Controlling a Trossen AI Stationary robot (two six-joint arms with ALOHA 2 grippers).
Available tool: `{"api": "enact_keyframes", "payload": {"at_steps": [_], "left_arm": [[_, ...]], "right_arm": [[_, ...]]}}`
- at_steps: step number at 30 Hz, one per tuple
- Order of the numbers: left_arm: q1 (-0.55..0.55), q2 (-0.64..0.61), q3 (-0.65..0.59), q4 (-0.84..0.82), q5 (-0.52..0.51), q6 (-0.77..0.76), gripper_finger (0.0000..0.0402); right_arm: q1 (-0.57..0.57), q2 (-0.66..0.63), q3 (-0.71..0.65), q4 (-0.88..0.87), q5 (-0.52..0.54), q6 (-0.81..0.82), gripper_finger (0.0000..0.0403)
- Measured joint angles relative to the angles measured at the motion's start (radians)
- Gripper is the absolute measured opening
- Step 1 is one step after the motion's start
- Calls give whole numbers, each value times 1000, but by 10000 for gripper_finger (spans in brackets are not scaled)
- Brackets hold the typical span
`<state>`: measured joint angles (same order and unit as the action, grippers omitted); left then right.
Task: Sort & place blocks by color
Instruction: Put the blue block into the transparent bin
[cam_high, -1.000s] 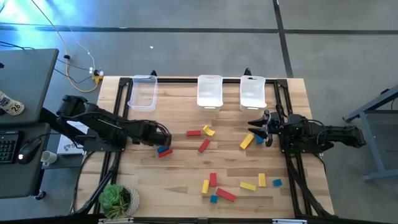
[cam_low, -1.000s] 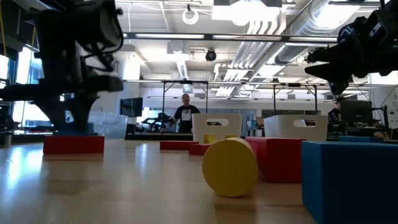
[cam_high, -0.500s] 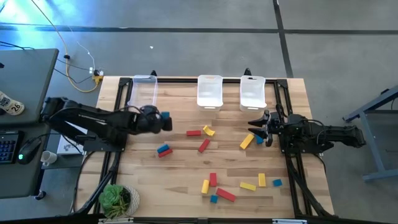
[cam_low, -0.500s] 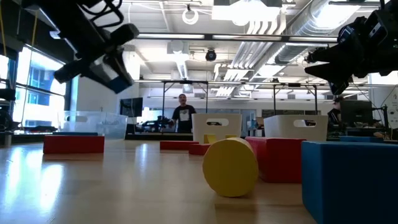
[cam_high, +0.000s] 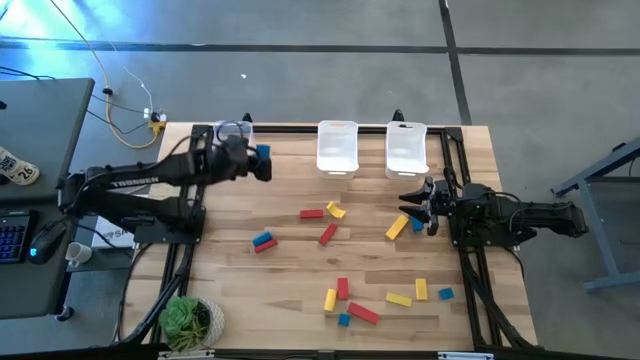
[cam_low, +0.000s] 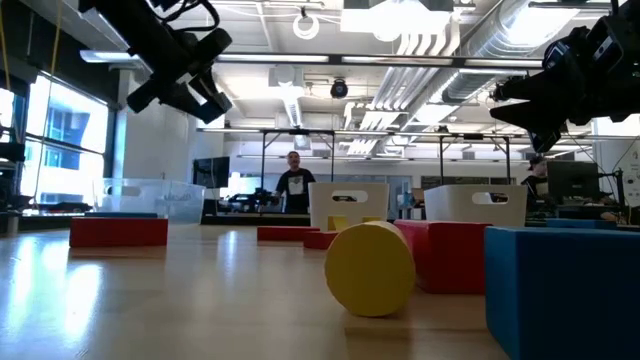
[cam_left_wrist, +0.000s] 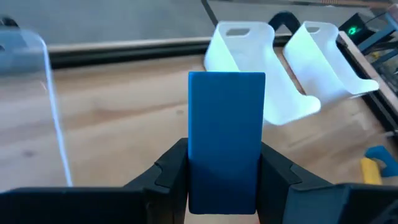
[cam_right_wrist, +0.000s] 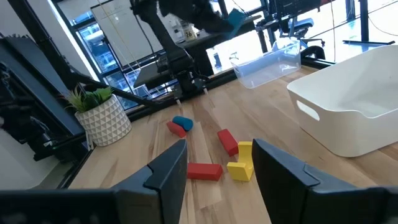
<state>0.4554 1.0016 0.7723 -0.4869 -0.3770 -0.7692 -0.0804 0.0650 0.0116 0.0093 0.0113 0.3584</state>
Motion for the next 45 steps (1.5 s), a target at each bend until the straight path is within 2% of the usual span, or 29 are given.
{"api": "enact_keyframes", "payload": {"at_steps": [4,10,21,26,45], "left_arm": [[106,25,61,-105,33,92,109],[232,82,125,-306,26,199,109],[368,213,126,-390,98,336,110],[397,269,126,-393,98,327,110],[424,417,127,-404,223,190,117]], "right_arm": [[0,0,0,0,0,0,167],[0,0,0,0,0,0,167],[0,0,0,0,0,0,167],[0,0,0,0,0,0,167],[0,0,0,0,0,0,167]]}}
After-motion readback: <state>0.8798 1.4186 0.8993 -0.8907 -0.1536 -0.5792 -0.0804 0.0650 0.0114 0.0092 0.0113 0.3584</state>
